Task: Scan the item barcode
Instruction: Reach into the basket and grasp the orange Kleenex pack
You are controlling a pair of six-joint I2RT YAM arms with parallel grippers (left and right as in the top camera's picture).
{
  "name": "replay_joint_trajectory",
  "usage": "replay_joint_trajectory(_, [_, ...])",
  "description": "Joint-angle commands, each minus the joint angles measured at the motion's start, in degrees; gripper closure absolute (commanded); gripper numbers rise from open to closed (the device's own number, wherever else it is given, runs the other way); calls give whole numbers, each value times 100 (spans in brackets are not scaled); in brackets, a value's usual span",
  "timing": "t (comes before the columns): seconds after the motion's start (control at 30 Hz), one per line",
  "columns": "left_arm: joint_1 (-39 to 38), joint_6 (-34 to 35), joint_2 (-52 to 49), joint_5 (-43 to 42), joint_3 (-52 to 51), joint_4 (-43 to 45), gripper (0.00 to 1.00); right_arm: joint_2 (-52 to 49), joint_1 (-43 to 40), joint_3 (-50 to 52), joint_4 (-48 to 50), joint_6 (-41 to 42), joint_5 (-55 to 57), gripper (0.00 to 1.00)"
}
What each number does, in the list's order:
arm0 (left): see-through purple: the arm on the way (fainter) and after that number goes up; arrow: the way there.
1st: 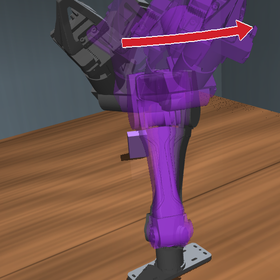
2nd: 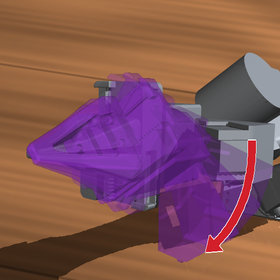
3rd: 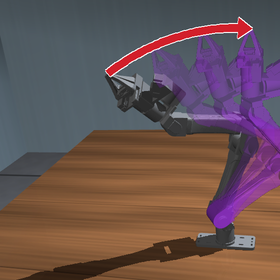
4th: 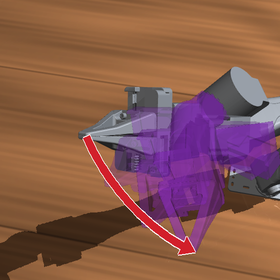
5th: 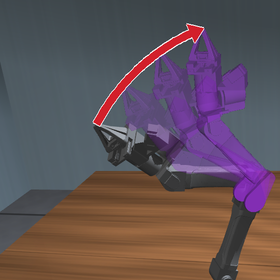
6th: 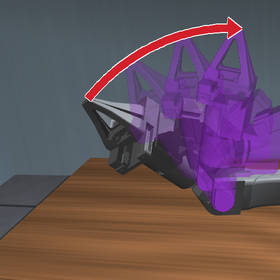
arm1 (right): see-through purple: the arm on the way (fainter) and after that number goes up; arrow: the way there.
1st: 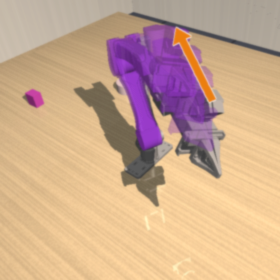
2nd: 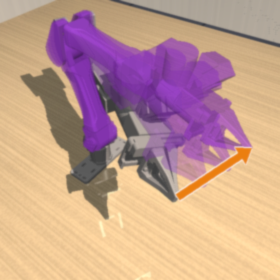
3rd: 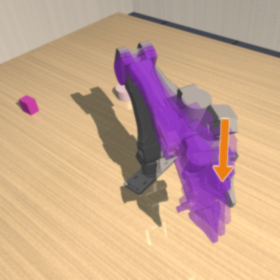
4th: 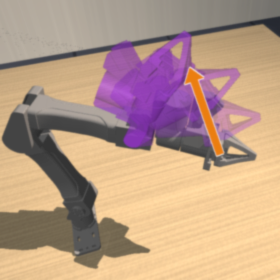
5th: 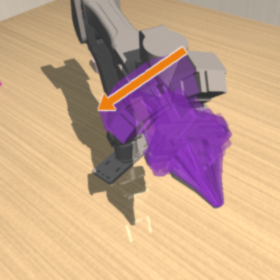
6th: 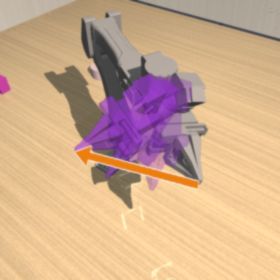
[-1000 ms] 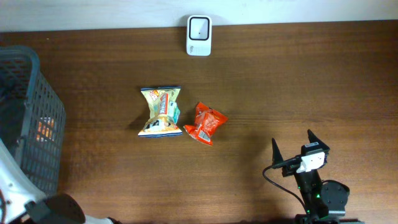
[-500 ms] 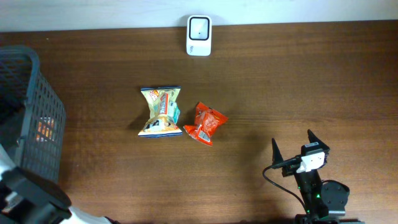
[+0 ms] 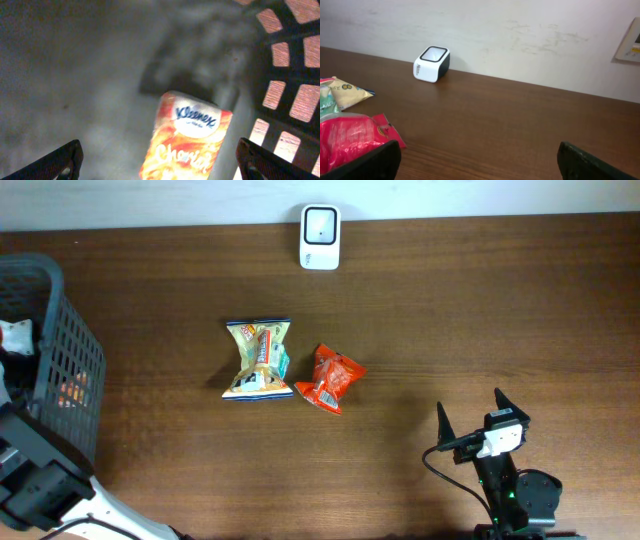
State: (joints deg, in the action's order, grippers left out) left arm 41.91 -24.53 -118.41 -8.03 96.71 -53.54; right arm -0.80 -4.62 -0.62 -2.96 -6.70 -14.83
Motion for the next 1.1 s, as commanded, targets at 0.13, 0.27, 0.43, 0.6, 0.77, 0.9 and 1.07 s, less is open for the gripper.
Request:
replay_joint_trajectory(0.13, [15, -562, -417, -315, -35, -125, 11, 44, 13, 31, -28, -35, 31, 1])
replay_joint_trajectory(0.27, [17, -730, -463, -291, -35, -125, 21, 44, 13, 31, -31, -35, 33, 1])
replay_joint_trajectory(0.43, [17, -723, -463, 476, -35, -48, 49, 44, 13, 31, -31, -35, 31, 1])
replay_joint_trajectory(0.6, [15, -651, -463, 592, -35, 2, 82, 44, 13, 31, -31, -35, 33, 1])
replay_joint_trajectory(0.77, [15, -380, -461, 592, -35, -4, 96, 44, 13, 31, -28, -35, 33, 1])
replay_joint_trajectory(0.9, [15, 28, -293, 592, 149, -11, 98, 44, 13, 31, -28, -35, 33, 1])
replay_joint_trajectory(1.07, [15, 1182, 463, 590, 975, -367, 100, 44, 13, 31, -28, -35, 33, 1])
